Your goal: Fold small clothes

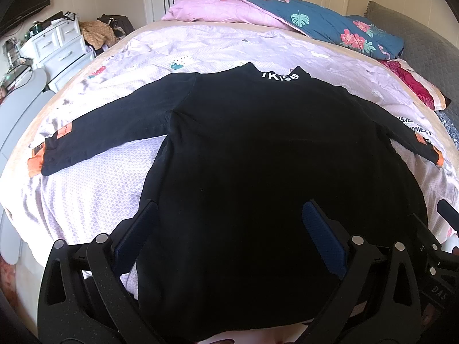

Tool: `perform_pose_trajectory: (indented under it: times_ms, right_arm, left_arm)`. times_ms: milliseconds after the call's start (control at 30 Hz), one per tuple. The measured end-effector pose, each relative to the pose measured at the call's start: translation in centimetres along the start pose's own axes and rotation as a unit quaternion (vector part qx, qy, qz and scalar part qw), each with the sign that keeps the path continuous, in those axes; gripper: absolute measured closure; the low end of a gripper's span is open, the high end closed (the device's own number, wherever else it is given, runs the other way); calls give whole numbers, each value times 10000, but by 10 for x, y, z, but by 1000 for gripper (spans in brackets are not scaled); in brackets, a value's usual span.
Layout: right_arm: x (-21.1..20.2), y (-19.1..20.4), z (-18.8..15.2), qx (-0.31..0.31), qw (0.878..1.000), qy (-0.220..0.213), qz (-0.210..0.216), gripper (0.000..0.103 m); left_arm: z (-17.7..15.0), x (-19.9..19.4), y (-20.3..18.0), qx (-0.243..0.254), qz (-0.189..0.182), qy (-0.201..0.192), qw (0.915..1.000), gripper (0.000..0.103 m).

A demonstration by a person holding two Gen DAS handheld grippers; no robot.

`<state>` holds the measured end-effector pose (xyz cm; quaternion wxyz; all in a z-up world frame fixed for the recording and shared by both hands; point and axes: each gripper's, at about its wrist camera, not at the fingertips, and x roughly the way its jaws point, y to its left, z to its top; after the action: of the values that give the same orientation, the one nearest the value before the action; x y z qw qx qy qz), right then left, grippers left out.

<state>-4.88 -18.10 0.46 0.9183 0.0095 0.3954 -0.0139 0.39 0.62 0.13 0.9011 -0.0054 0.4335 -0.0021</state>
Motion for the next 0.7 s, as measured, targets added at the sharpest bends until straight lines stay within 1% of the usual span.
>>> perform_pose_trajectory:
  times_ms: [367, 533, 700]
  right_arm:
    - [4, -1, 4, 56, 10000, 20, 24, 4]
    - [8, -6, 16, 155, 9999, -9, 38, 4]
    - [15, -13, 33, 310, 9995, -53, 28, 4]
  left_arm:
    - [2, 5, -4, 12, -33, 46, 10000, 9]
    - [11, 10, -6, -16, -109, 82, 9999, 9]
    - [25, 16, -8, 11, -65, 43, 10000, 9]
